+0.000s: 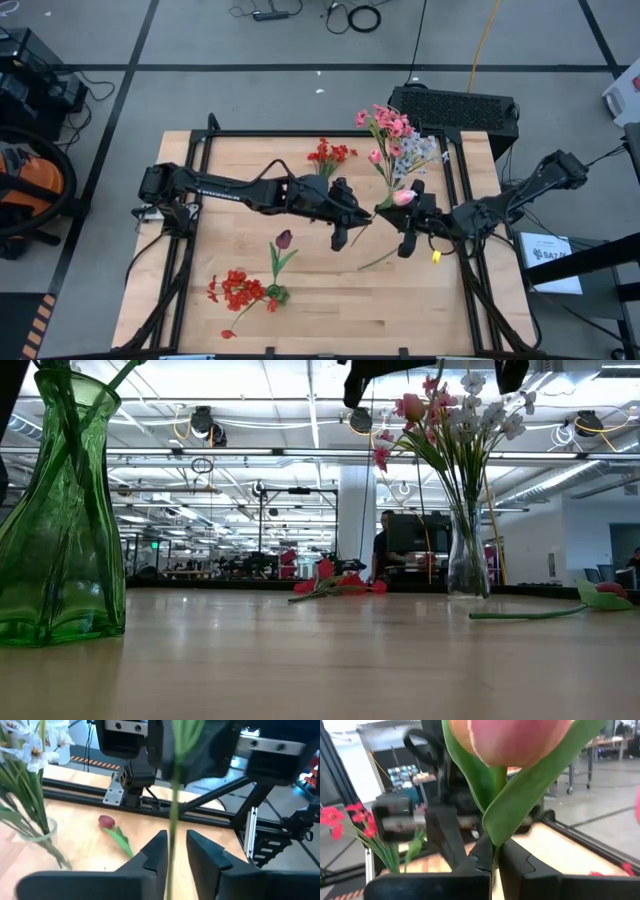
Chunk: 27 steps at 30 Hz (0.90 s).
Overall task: Sort flowers into vase by color
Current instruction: Put the pink flower into the transparent vase
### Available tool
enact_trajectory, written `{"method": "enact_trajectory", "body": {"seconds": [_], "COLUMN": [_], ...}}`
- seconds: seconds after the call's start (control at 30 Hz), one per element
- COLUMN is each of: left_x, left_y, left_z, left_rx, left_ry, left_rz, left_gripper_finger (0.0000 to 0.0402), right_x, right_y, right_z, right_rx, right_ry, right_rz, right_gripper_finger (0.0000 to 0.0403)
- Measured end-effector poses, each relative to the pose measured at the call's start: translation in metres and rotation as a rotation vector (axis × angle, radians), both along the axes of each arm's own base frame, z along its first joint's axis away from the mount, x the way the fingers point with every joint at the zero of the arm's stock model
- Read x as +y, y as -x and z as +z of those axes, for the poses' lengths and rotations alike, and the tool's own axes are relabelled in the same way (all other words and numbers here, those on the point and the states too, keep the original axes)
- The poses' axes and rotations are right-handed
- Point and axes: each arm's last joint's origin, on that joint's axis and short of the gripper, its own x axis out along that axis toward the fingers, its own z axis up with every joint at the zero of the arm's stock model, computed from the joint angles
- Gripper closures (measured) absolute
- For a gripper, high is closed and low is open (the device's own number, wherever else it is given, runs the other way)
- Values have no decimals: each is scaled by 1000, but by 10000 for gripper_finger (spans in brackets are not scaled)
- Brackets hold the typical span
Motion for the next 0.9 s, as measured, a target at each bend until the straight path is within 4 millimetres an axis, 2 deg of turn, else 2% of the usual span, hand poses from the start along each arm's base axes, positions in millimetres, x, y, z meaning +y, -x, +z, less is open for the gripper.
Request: {"method": "enact_trajectory", "body": {"seconds": [0.1,0.27,0.47,0.53,0.73,0.9], "left_x": [7,23,34,36,40,40], "left_y": [9,37,64,70,72,74], "left_z": [12,39,56,54,48,44], "left_rx": [20,61,97,130,176,216], "left_ry": [2,-4,-52,-50,-49,-57], "left_rz": [6,43,56,63,72,93], "left_gripper_finger": [307,305,305,305,305,304], "right_x": [-5,-15,-22,-23,-26,-27], "right_y": [9,29,51,55,60,63], "right_z": [1,5,10,12,32,46], "right_rx": [27,51,60,67,122,150], "right_ry": [-24,-56,-7,31,172,234], "right_rz": [-22,-65,-247,-305,-464,-501], "right_gripper_finger": [399,400,402,402,402,403]}}
